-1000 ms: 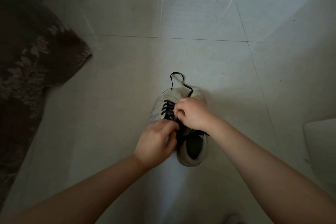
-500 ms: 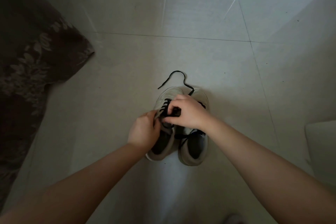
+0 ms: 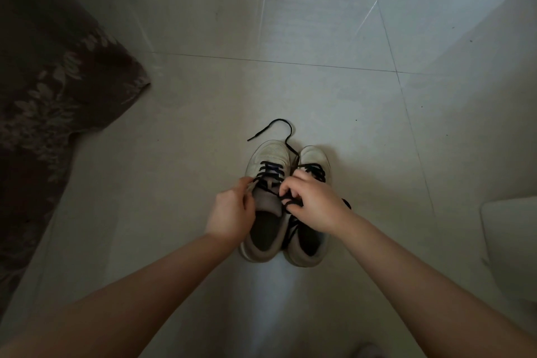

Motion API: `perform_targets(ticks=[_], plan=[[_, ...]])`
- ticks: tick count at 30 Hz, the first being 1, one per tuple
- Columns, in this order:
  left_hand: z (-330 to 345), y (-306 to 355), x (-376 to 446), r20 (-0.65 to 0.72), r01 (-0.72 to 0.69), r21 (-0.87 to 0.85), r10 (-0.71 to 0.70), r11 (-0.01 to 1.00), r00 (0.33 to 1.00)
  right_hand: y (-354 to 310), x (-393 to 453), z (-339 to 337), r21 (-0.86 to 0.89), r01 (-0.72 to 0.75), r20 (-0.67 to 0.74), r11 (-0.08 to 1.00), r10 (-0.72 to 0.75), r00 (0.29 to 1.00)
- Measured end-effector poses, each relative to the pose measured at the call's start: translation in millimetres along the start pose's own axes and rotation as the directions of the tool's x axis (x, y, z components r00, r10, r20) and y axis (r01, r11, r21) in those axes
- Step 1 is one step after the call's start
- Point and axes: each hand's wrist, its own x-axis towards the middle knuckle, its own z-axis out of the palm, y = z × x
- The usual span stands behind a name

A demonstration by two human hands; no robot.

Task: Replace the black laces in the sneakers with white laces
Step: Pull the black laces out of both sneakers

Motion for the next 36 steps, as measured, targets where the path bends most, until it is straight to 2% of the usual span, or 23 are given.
perform_targets(ticks=[2,7,10,14,15,17,19,21,23,25,30,32,34,36], plan=[[0.1,2.3,0.0,0.025,-0.004,0.005,0.004,1.0,1.0,-5.6,-4.1,-6.0,-0.07,0.004,0.046,0.998,-0.001,0.999],[3.8,-0.7,0.7,0.074,0.001,0.04,-0.004,0.999,0.997,-34.3,-15.6,-15.6,-0.209,0.081,0.312,0.974,-0.012,0.95],[5.2,4.7,2.0,0.091,0.016,0.135,-0.029,0.991,0.995,-38.0,-16.8,-9.0,-0.226,0.123,0.357,0.966,-0.036,0.934],[1.6,15.4,14.1,0.089,0.051,0.122,-0.062,0.991,0.994,-37.2,-16.1,-13.2,-0.153,0.072,0.425,0.986,0.0,0.905],[0.7,17.8,17.0,0.1,0.055,0.134,-0.069,0.989,0.993,-37.8,-15.4,-17.2,-0.089,0.043,0.415,0.995,-0.002,0.91],[-0.4,21.6,21.8,0.117,0.083,0.114,-0.097,0.99,0.988,-36.9,-8.0,-24.0,-0.008,-0.008,0.27,1.0,0.01,0.963],[0.3,22.5,24.7,0.141,0.118,0.07,-0.126,0.991,0.982,-33.3,8.6,-26.3,-0.052,-0.029,0.048,0.998,0.032,0.998],[0.8,21.6,26.1,0.156,0.16,0.034,-0.164,0.986,0.974,-32.1,26.1,-23.8,-0.022,-0.056,-0.034,0.998,0.055,0.998],[1.4,19.2,26.7,0.151,0.2,-0.003,-0.197,0.98,0.969,-32.7,39.0,-16.2,-0.039,-0.03,0.029,0.999,0.031,0.999],[2.0,16.2,24.0,0.149,0.209,-0.008,-0.205,0.978,0.967,-32.8,45.4,-6.0,-0.15,0.028,0.083,0.988,-0.016,0.996],[0.3,10.3,10.9,0.095,0.132,0.026,-0.134,0.991,0.986,-32.5,51.6,-7.1,-0.362,0.163,0.138,0.918,-0.121,0.983],[-1.2,11.0,7.9,0.101,0.093,0.09,-0.102,0.992,0.99,-33.7,54.9,-9.2,-0.448,0.217,0.184,0.868,-0.148,0.972],[-2.5,11.9,6.0,0.126,0.02,0.232,-0.05,0.972,0.991,-37.3,55.7,-6.3,-0.503,0.239,0.217,0.83,-0.146,0.965],[-4.3,10.9,3.6,0.13,-0.015,0.314,-0.028,0.949,0.991,-36.8,54.9,-4.8,-0.472,0.194,0.194,0.86,-0.112,0.974]])
